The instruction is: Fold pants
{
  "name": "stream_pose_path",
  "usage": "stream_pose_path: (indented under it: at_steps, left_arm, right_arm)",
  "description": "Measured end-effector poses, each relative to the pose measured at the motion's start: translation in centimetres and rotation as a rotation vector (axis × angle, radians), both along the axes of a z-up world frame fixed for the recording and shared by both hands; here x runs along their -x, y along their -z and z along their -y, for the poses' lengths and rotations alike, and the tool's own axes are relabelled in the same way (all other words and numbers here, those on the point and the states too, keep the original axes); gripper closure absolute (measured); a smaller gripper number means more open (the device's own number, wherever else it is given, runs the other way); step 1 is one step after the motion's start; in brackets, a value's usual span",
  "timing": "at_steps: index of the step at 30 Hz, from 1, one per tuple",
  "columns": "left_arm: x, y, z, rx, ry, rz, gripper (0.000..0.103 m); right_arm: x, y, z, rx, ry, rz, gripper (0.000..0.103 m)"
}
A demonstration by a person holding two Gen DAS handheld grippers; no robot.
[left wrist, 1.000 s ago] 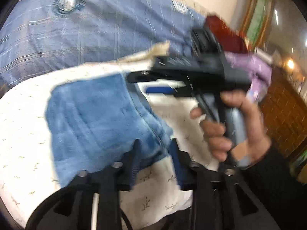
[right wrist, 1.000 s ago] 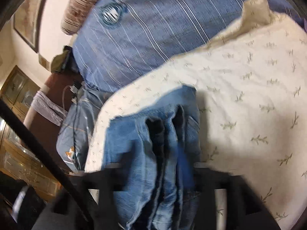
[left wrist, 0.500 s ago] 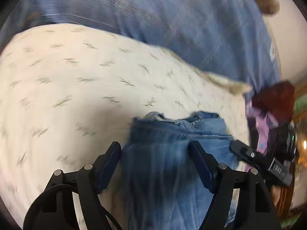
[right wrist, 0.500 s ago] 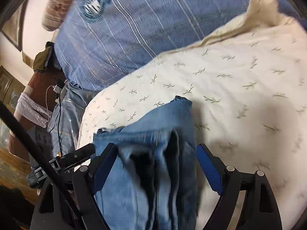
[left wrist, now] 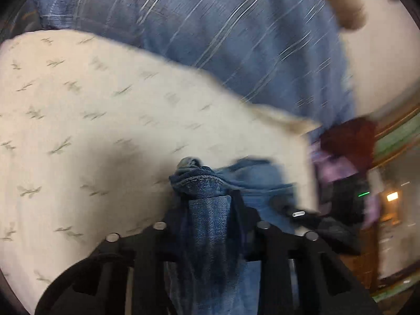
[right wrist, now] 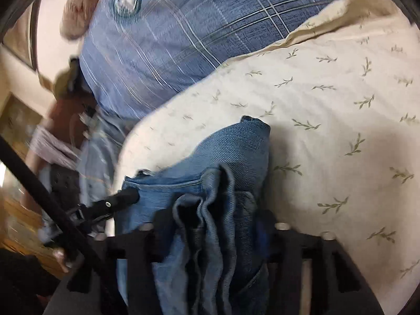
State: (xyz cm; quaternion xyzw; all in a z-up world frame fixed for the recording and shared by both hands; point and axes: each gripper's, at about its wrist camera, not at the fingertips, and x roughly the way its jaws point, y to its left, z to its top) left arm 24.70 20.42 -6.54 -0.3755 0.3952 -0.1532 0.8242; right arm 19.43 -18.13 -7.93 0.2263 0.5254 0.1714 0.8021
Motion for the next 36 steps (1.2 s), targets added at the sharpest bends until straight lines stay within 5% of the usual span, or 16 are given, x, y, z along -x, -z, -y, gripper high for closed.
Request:
stream_pose_path:
  at_steps: [2, 4, 7, 9, 11, 14, 19, 23, 24, 27, 30, 36]
  left_arm:
    - [-0.2, -1.3, -0.5, 0.021, -0.028, 0.063, 0.077]
    - [-1.1, -1.5, -0.6, -0.043, -0.040, 0.084, 0.073]
    - [-2.1, 1.3, -1.2, -0.061, -0.083, -0.010, 0.057]
    - [-2.0, 2.1, -2.0, -0.070, -0.084, -0.054, 0.053]
    - [-1.1, 1.3, -2.6, -0.078, -0.092, -0.044, 0.049]
    - [0.8, -0.1, -2.4, -0.150, -0.099, -0.009, 0.049]
    - [-0.4, 0.0, 0.0, -0.275, -0.061, -0.064, 0.052]
    - [-1.0, 0.3, -0.6, -0.122, -0.076, -0.036, 0.080]
    - [-0.7, -0.5, -0.6, -0.091, -0.051, 0.012, 0.081]
    - [-0.5, -1.2, -0.3, -0.085, -0.049, 0.065, 0.082]
    - [-1.8, 1.4, -0.5, -0.106, -0.064, -0.005, 0.078]
    - [-0.1, -0.3, 0.0, -0.211, -0.077, -0.002, 0.056]
  right_arm:
    - [0.0, -1.7, 0.4, -0.046, 0.014, 0.079, 0.064]
    - [-0.6, -2.5, 0.2, -0.042, 0.023, 0.120, 0.060]
    - [-1.7, 0.3, 0.4, 0.033, 0.041, 0.069, 0.041]
    - [-1.7, 1.7, 1.5, -0.013, 0.092, 0.008, 0.036]
    - [-0.7, 0.9, 2.1, -0.084, 0.116, 0.021, 0.030]
    - [1.1, -2.3, 1.3, -0.006, 0.103, 0.126, 0.019]
    - [1.0, -1.6, -0.7, 0.106, 0.066, 0.111, 0.019]
    - [0.1, -0.1, -0.9, 0.136, 0.053, 0.075, 0.048]
    - [0.3, -0.5, -0.9, 0.131, 0.050, 0.086, 0.061]
    - [0.6, -1.5, -1.2, 0.133, 0.040, 0.128, 0.068]
    - [-0.3, -0.1, -1.0, 0.139, 0.041, 0.094, 0.066]
    - [0.6, -0.9, -0.2, 0.097, 0.066, 0.115, 0.036]
